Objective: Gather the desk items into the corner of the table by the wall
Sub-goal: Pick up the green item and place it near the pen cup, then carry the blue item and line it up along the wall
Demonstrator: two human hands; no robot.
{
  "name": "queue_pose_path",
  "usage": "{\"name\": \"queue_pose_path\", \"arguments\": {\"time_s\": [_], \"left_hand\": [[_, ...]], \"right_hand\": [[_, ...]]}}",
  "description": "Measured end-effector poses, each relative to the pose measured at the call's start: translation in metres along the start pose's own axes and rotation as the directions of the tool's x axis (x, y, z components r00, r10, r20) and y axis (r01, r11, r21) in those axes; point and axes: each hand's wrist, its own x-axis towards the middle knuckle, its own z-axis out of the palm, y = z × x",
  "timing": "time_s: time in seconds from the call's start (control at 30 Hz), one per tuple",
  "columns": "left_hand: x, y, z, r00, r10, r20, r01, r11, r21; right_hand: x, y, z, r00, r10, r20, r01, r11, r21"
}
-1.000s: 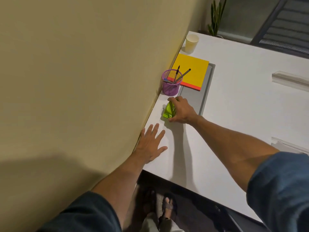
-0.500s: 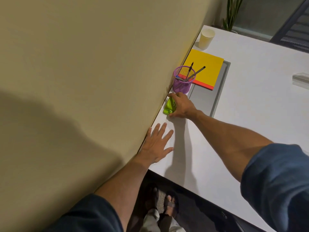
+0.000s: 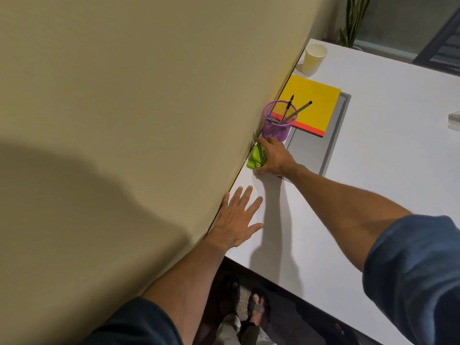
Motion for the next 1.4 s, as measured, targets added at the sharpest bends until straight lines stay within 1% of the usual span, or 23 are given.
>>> {"name": "queue_pose_path", "arguments": {"time_s": [0.23,0.43,0.47,0.57,0.63,0.73,0.8,0.83,0.87,0.93,1.0,1.03,1.1,1.13,1.27,1.3,1.37,1.4], "left_hand": [[-0.001,0.001,-0.001,1.000,-0.006,-0.005,0.006,1.000,-0.018],[-0.004,0.006,-0.019,0.997,-0.056,0.056,0.061,0.994,-0.090],[-0.005,0.008,-0.022,0.997,-0.060,0.058,0.066,0.993,-0.102],[-0.012,0.016,-0.036,0.996,-0.080,0.040,0.085,0.987,-0.138],[-0.006,0.013,-0.042,0.991,-0.120,0.050,0.127,0.979,-0.162],[-0.007,0.022,-0.059,0.993,-0.117,0.019,0.119,0.983,-0.137],[-0.011,0.037,-0.073,0.995,-0.100,-0.025,0.097,0.989,-0.109],[-0.009,0.036,-0.075,0.993,-0.111,-0.031,0.106,0.987,-0.122],[-0.012,0.044,-0.083,0.994,-0.101,-0.050,0.095,0.988,-0.118],[-0.014,0.050,-0.092,0.992,-0.100,-0.072,0.092,0.990,-0.106],[-0.021,0.066,-0.105,0.993,-0.058,-0.102,0.051,0.996,-0.077],[-0.022,0.064,-0.105,0.993,-0.064,-0.103,0.055,0.995,-0.084],[-0.029,0.078,-0.114,0.993,-0.021,-0.114,0.015,0.999,-0.050],[-0.029,0.077,-0.114,0.993,-0.028,-0.117,0.022,0.998,-0.053],[-0.045,0.104,-0.130,0.988,0.086,-0.126,-0.084,0.996,0.016],[-0.045,0.104,-0.130,0.990,0.071,-0.122,-0.072,0.997,-0.003],[-0.058,0.120,-0.134,0.979,0.144,-0.142,-0.142,0.990,0.024],[-0.058,0.117,-0.135,0.980,0.133,-0.147,-0.132,0.991,0.011]], "right_hand": [[-0.006,0.002,-0.004,0.999,-0.044,-0.020,0.046,0.997,0.063],[-0.033,0.009,-0.013,0.993,-0.015,-0.117,0.026,0.995,0.095],[-0.039,0.011,-0.014,0.990,-0.022,-0.136,0.032,0.997,0.069],[-0.069,0.011,-0.019,0.980,-0.074,-0.185,0.058,0.994,-0.091],[-0.075,0.011,-0.015,0.982,-0.082,-0.171,0.059,0.989,-0.135],[-0.105,0.011,-0.016,0.985,-0.068,-0.160,0.036,0.980,-0.193],[-0.133,0.013,-0.025,0.983,-0.052,-0.175,0.010,0.973,-0.231],[-0.137,0.012,-0.022,0.985,-0.043,-0.168,0.002,0.972,-0.234],[-0.152,0.014,-0.025,0.981,-0.023,-0.192,-0.023,0.972,-0.232],[-0.170,0.015,-0.024,0.978,0.010,-0.208,-0.053,0.977,-0.205],[-0.202,0.019,-0.028,0.967,0.062,-0.248,-0.111,0.976,-0.187],[-0.204,0.019,-0.024,0.968,0.073,-0.238,-0.119,0.976,-0.184],[-0.234,0.020,-0.027,0.953,0.139,-0.270,-0.183,0.972,-0.148],[-0.234,0.019,-0.024,0.955,0.145,-0.260,-0.185,0.973,-0.136],[-0.289,0.016,-0.024,0.898,0.254,-0.359,-0.303,0.949,-0.087],[-0.289,0.016,-0.025,0.901,0.255,-0.351,-0.302,0.949,-0.085],[-0.323,0.014,-0.023,0.860,0.326,-0.392,-0.378,0.924,-0.062],[-0.322,0.012,-0.025,0.865,0.322,-0.385,-0.372,0.926,-0.061]]}}
